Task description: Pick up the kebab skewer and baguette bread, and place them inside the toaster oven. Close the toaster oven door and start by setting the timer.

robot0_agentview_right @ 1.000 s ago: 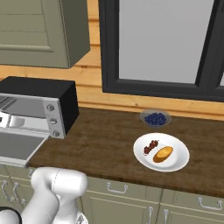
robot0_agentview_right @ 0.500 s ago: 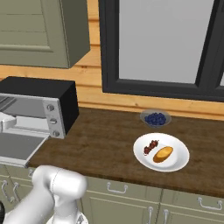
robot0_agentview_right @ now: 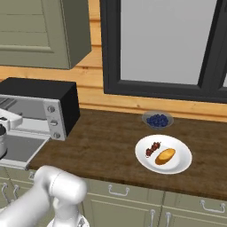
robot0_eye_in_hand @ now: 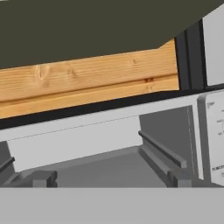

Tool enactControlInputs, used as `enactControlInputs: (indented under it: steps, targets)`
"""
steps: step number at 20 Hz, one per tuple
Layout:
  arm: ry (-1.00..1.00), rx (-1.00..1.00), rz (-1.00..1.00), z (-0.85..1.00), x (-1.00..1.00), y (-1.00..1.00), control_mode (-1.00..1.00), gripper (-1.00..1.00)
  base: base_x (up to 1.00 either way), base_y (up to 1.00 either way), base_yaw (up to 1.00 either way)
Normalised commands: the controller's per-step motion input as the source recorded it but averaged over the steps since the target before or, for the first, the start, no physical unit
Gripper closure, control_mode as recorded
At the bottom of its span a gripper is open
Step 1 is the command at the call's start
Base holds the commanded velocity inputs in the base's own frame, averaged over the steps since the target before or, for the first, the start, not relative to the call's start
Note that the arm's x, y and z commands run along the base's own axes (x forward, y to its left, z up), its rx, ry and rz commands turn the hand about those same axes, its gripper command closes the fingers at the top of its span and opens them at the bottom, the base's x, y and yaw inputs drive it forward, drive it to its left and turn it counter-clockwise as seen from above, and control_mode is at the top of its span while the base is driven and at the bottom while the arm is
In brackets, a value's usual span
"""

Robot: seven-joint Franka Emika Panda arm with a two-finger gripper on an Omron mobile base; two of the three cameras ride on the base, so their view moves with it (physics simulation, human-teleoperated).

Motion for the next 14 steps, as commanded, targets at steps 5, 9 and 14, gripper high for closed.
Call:
enactControlInputs:
  steps: [5,9,14]
  targets:
    - [0.00,0.00,0.00,-0.05,0.28,0.08,-1.00,-1.00,0.00,0.00,0.00]
    - [0.03,0.00,0.00,-0.10,0.27,0.00,-1.00,-1.00,0.00,0.00,0.00]
    - [0.05,0.00,0.00,-0.18,0.14,0.00,-1.00,-1.00,0.00,0.00,0.00]
